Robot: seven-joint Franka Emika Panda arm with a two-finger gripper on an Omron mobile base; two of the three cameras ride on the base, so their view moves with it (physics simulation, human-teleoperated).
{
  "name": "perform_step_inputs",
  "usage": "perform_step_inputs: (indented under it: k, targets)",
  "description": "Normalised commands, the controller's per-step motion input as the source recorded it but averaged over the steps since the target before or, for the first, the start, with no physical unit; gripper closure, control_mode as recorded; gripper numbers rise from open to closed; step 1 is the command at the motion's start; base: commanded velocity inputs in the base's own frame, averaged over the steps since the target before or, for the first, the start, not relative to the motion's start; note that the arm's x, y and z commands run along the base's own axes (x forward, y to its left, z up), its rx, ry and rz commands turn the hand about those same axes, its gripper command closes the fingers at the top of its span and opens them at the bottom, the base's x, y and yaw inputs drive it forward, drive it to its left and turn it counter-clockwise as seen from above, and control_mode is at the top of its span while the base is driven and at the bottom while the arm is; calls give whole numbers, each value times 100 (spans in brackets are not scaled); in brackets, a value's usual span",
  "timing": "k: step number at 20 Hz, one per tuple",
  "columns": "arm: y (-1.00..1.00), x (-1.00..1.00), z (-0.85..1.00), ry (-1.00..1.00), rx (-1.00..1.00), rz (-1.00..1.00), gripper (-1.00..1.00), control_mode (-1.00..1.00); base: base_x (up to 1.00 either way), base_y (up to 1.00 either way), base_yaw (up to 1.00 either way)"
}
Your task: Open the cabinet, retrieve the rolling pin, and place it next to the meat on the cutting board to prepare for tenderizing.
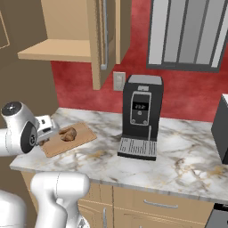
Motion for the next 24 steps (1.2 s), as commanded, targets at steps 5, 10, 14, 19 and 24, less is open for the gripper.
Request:
perform_step_inputs:
  k: [5,10,14,19,24]
  targets:
    - [0,28,-39,2,-5,15,100,-100,0,0,0]
    - [0,25,-24,0,-1,9,100,-100,0,0,0]
    - [5,26,-22,0,0,4,100,-100,0,0,0]
    - [15,23,-29,1,-1,1,100,-100,0,0,0]
    - [24,26,-27,3,-2,0,100,-100,0,0,0]
